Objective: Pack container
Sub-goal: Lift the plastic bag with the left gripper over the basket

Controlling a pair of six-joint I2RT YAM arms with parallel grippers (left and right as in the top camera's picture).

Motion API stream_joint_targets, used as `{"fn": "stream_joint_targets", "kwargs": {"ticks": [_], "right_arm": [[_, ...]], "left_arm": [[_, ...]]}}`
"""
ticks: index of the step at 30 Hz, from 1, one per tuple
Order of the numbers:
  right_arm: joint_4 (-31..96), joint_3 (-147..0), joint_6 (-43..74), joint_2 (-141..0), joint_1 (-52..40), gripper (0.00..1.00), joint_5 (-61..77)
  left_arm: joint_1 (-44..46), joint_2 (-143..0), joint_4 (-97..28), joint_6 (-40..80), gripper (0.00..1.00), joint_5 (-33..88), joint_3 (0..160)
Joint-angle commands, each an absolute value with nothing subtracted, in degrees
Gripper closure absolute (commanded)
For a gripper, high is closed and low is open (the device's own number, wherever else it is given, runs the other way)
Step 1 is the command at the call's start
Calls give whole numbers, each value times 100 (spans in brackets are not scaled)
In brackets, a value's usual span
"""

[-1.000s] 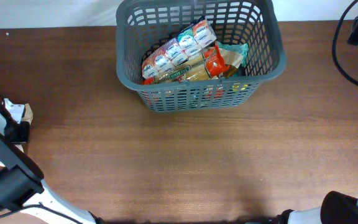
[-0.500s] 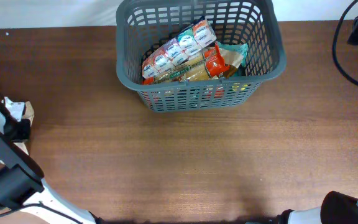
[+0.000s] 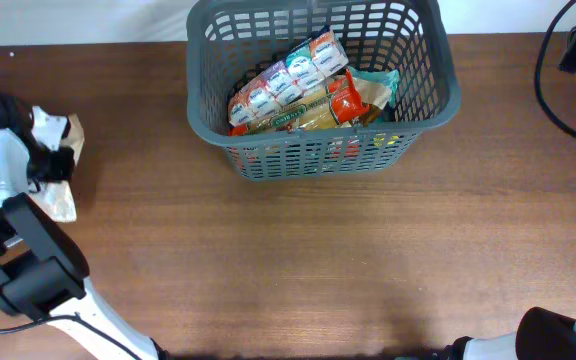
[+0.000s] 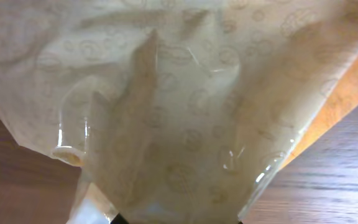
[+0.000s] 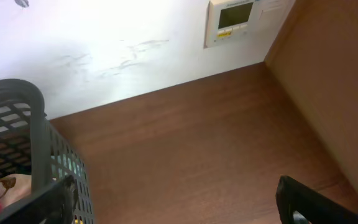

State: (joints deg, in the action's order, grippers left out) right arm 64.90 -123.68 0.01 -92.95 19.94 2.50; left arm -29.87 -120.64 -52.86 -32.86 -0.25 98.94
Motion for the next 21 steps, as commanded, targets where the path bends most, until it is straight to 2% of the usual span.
{"fn": "stream_joint_targets", "kwargs": {"ticks": [1, 11, 21], "right_arm": [[6477, -12368, 49, -9240, 2029, 1, 279], [6477, -12368, 49, -9240, 2029, 1, 279], [6477, -12368, 49, -9240, 2029, 1, 279]], "left_arm": [[-2862, -11863, -5413, -3166, 99, 117, 10339], [-2220, -11209, -5474, -3175, 99, 117, 11150], [-635, -10147, -5470, -3682, 98, 113, 12545]]}}
